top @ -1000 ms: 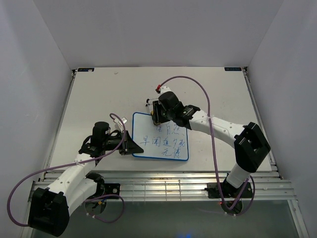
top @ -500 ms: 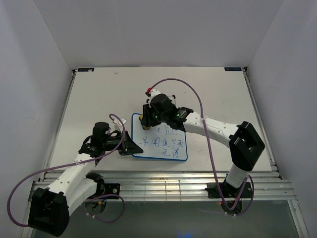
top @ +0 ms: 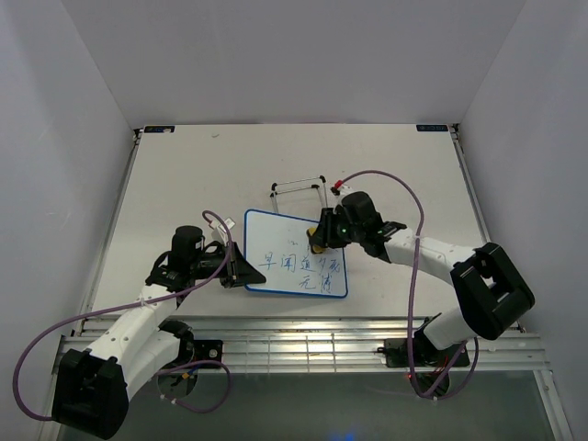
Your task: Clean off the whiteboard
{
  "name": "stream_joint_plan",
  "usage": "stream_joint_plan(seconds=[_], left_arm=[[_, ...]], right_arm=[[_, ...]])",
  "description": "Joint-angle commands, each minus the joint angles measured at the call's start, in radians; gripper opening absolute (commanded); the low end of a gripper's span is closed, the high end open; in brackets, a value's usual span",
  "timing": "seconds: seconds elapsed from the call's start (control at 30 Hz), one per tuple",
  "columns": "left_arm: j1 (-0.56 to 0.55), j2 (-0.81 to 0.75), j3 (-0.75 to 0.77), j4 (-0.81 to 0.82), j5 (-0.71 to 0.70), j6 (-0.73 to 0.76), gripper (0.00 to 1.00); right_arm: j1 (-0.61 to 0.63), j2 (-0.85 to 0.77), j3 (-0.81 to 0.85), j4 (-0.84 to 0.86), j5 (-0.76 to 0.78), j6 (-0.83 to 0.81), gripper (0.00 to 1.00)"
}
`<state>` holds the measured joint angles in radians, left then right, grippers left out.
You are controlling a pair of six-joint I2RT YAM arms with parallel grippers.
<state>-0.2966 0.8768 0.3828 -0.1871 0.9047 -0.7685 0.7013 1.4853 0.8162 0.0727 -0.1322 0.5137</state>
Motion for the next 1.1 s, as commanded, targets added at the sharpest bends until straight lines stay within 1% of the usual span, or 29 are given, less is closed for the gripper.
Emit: stream_joint_plan(seconds=[0.0, 0.1, 0.13, 0.23, 0.47, 0.53, 0.67, 0.73, 0.77, 0.9, 0.93, 0.97, 1.07], left_arm=[[-0.006, -0.061, 0.08, 0.236, 0.117, 0.057, 0.0], [-0.006, -0.05, 0.067, 0.258, 0.125, 0.052, 0.0], [-0.007, -0.045, 0.064, 0.261, 0.131, 0.052, 0.0], [-0.006, -0.027, 0.067, 0.264, 0.135, 0.052, 0.0], [-0.006, -0.036, 0.079, 0.271, 0.157, 0.054, 0.0], [-0.006, -0.038, 0.082, 0.273, 0.166, 0.055, 0.0], [-0.006, -0.052, 0.085, 0.276, 0.166, 0.057, 0.0], [-0.007, -0.055, 0.085, 0.275, 0.168, 0.052, 0.0], [-0.006, -0.056, 0.084, 0.273, 0.168, 0.054, 0.0], [-0.006, -0.062, 0.082, 0.275, 0.175, 0.051, 0.0], [-0.006, -0.068, 0.082, 0.275, 0.177, 0.049, 0.0], [-0.006, -0.068, 0.082, 0.276, 0.178, 0.048, 0.0], [-0.006, -0.081, 0.079, 0.29, 0.188, 0.032, 0.0]], right_arm=[[-0.069, -0.025, -0.094, -0.005, -0.066, -0.02, 0.29], [-0.092, -0.036, -0.1, -0.011, -0.064, -0.035, 0.29], [-0.091, -0.025, -0.085, -0.04, -0.07, -0.041, 0.29], [-0.074, -0.002, -0.031, -0.044, -0.112, -0.035, 0.28], [0.11, 0.027, 0.078, 0.005, -0.057, 0.009, 0.28], [0.162, 0.056, 0.133, 0.003, -0.043, 0.014, 0.28], [0.213, 0.101, 0.201, -0.01, -0.008, 0.012, 0.28], [0.213, 0.102, 0.193, -0.002, 0.011, 0.016, 0.28], [0.213, 0.098, 0.186, -0.004, 0.052, 0.013, 0.28], [0.192, 0.05, 0.126, -0.01, 0.127, -0.004, 0.28], [0.172, 0.041, 0.109, -0.008, 0.129, -0.007, 0.28], [0.159, 0.021, 0.069, -0.005, 0.178, -0.009, 0.28], [0.106, -0.008, -0.004, -0.001, 0.212, -0.015, 0.27]])
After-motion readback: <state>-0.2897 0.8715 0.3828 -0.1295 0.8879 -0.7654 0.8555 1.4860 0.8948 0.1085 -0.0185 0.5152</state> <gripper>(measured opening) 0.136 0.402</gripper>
